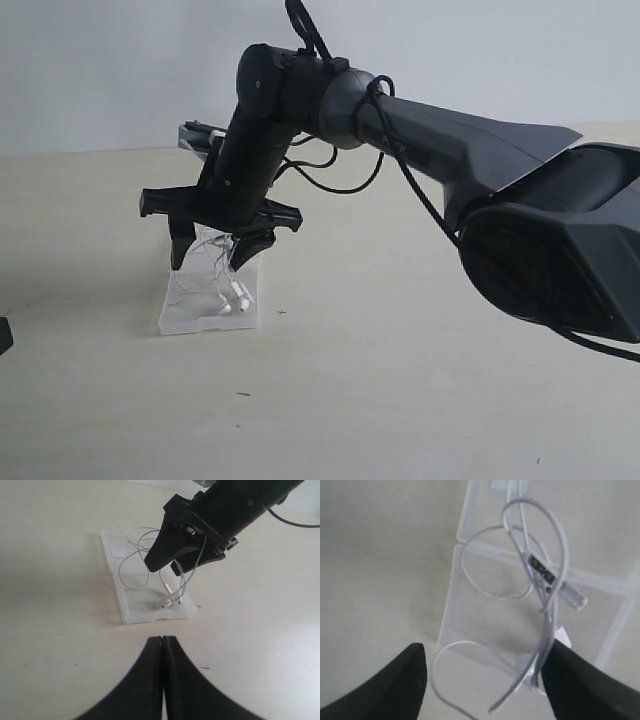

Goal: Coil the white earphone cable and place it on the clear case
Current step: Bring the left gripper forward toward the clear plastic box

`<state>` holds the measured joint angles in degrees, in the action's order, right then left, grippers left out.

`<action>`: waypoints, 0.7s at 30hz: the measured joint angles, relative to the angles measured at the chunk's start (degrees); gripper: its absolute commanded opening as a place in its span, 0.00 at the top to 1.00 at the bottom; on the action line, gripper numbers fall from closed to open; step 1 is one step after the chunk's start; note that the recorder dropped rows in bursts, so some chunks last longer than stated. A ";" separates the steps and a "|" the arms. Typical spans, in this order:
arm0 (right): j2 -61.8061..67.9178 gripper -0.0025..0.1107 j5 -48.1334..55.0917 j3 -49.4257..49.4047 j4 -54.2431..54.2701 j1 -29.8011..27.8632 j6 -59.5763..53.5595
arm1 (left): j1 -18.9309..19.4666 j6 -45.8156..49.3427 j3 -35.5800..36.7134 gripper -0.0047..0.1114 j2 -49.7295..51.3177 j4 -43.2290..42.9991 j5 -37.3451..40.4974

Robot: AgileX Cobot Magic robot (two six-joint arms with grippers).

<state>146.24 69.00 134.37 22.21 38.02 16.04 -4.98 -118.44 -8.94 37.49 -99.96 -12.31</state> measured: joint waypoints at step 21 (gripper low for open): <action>0.00 0.42 0.95 1.58 4.76 0.12 -1.22 | 0.00 4.45 0.00 0.96 0.00 -0.09 -12.44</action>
<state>146.24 69.95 135.95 26.97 38.13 14.82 -4.98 -113.99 -8.94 37.49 -100.05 -24.75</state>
